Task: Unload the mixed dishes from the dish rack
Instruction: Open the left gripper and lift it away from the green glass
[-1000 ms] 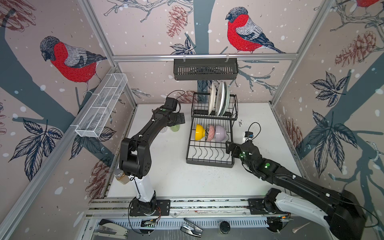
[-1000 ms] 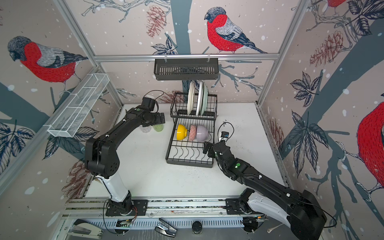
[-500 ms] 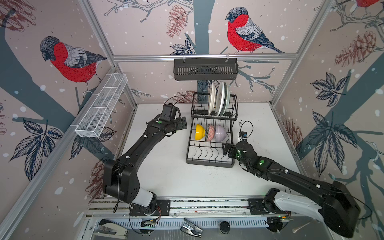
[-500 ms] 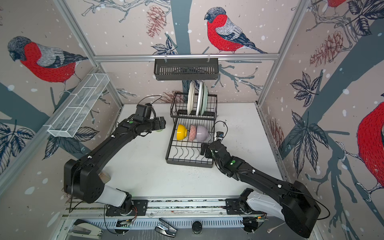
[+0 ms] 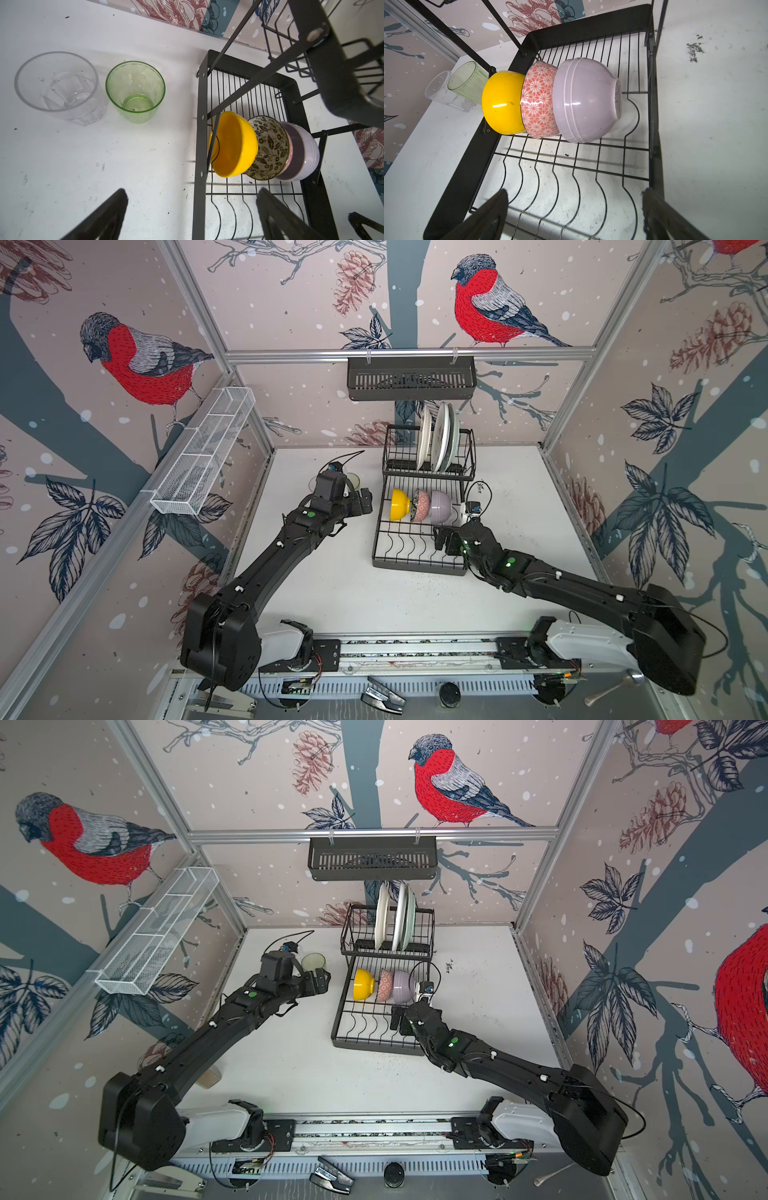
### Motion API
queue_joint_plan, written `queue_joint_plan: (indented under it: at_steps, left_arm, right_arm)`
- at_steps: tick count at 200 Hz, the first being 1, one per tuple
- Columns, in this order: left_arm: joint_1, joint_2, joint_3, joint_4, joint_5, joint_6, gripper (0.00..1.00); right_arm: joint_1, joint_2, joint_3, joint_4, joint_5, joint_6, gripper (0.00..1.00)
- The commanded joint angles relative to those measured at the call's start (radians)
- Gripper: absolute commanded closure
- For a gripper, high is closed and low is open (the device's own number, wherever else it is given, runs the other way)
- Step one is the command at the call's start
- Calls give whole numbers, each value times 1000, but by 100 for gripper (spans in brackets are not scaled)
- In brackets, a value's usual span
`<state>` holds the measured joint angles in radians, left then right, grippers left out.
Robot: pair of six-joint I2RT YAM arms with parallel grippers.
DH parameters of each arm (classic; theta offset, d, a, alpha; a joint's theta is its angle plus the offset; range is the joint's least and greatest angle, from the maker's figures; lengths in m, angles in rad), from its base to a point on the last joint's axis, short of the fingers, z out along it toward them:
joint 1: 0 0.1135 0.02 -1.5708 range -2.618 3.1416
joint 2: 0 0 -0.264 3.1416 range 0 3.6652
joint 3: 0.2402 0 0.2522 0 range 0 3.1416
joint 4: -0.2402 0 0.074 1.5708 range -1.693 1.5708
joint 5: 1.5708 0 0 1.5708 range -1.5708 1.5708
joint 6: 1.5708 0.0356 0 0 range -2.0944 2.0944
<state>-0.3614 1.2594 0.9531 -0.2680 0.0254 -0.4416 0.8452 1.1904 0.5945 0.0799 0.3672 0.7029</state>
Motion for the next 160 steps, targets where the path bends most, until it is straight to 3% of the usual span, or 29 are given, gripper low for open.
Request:
queue_joint_plan:
  at_steps: [1,160]
  left_arm:
    - [-1,-34,-46,127,25,-24,3]
    - [-2,-120,-262,353,113,-52,3]
  right_arm:
    - [8,13,4,41,52,-6,1]
    - [32,113,11,120,67,-13,0]
